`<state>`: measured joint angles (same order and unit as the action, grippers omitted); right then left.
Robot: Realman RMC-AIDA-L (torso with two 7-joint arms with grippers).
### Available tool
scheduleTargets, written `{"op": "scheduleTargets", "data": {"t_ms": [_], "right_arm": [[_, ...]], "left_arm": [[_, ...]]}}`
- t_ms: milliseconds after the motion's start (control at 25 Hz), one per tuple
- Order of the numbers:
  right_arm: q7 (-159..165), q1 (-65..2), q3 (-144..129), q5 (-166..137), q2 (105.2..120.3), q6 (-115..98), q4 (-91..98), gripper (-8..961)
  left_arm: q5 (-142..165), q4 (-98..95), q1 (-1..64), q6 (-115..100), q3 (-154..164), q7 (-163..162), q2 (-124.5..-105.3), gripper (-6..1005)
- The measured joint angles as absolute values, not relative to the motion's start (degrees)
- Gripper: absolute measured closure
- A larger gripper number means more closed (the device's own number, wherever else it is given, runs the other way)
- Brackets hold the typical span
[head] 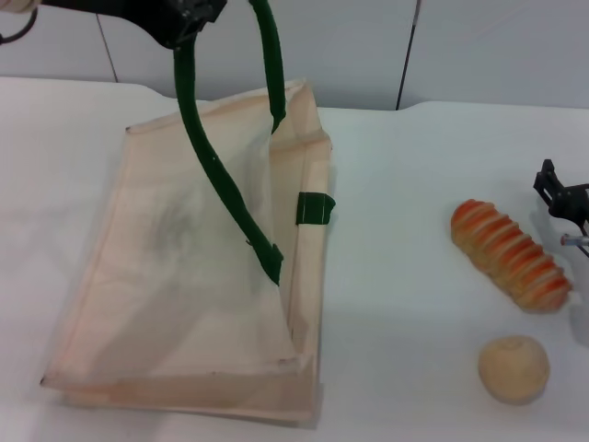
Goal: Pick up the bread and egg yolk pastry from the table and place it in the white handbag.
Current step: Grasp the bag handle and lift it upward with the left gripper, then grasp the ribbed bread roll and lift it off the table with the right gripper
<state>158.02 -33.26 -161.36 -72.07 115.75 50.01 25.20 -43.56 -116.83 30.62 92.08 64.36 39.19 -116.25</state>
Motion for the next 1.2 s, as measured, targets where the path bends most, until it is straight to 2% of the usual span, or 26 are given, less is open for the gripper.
{"op": "scheduleTargets", "data": {"t_ms": [1200], "right_arm": [[157.88, -34.77, -161.99, -74.18, 115.25, 48.71, 26.24, 96]], "left_arm": [[-42.02, -116.54, 32.08, 96.51, 61.34, 42.13, -116.19, 862]]}}
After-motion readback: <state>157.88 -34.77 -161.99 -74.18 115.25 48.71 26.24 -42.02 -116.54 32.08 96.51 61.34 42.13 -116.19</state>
